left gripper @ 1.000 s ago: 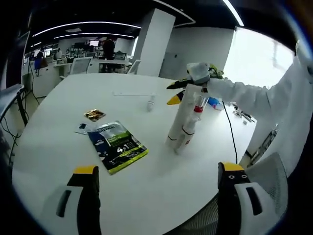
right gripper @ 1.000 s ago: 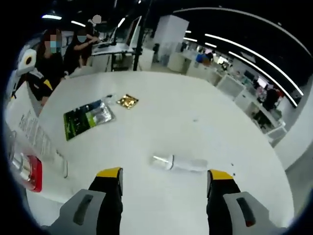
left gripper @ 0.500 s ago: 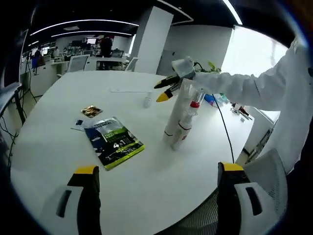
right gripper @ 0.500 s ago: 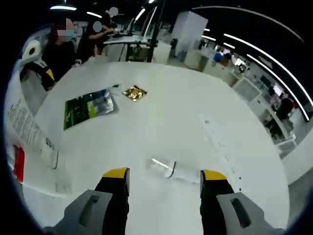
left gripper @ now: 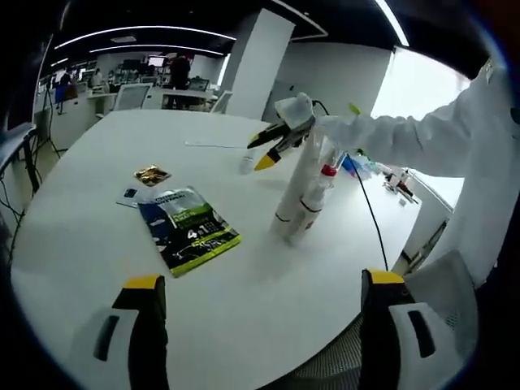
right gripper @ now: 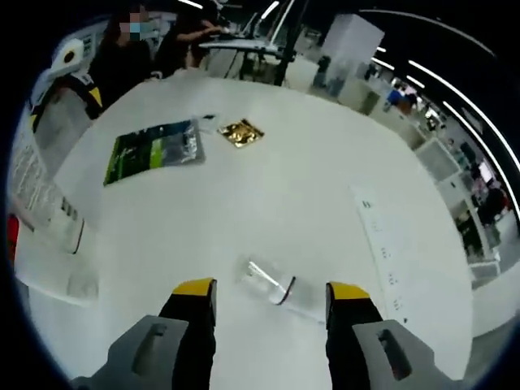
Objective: Arrange the skincare products in the storage area until every visible bottle or jar stands upright without overlapping.
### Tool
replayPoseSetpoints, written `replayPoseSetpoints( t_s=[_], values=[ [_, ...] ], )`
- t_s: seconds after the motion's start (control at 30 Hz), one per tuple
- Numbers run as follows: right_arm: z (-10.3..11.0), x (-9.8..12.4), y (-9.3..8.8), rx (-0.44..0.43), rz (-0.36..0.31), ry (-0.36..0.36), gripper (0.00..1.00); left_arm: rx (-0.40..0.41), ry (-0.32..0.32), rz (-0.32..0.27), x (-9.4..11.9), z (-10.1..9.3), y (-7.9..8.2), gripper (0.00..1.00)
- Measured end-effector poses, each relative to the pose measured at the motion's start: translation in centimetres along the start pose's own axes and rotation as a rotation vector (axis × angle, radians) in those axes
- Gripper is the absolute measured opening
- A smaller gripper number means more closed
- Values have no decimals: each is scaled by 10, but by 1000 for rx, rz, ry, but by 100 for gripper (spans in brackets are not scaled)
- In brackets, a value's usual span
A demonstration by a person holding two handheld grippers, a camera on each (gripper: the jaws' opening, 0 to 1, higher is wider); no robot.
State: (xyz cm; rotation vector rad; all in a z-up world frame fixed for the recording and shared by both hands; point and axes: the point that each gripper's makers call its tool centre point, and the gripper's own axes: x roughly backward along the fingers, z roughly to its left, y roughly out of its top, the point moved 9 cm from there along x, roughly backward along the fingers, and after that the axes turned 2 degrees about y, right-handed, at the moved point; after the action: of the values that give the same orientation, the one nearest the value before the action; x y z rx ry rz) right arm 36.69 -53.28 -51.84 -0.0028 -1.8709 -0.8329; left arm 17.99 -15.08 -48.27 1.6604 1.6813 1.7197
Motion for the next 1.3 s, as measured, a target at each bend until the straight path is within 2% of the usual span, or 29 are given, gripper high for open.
replayPoseSetpoints(
  t_s=[0.17,0.3,0.5,0.6,0.67,0.83,1.3],
  values=[
    [-2,-5,-1,13,19,18,49,6,1,7,-1,2,-3,95],
    [-11,-10,-8,6,35,30,48,11,-1,18,-2,2,-5,95],
    [-11,-14,-6,12,45,44,47,15,0,30,-5,4,-8,94],
    [-12,-21,-5,45,82,57,47,14,-6,35,-6,3,-9,94],
    [-14,-22,-3,11,72,47,42,16,-11,37,-6,3,-9,94],
    [-11,-22,-6,-29,72,87,34,20,-8,35,-7,4,-10,94],
    [-2,-22,-6,-103,75,121,21,34,-8,48,-8,4,-13,95]
  ],
)
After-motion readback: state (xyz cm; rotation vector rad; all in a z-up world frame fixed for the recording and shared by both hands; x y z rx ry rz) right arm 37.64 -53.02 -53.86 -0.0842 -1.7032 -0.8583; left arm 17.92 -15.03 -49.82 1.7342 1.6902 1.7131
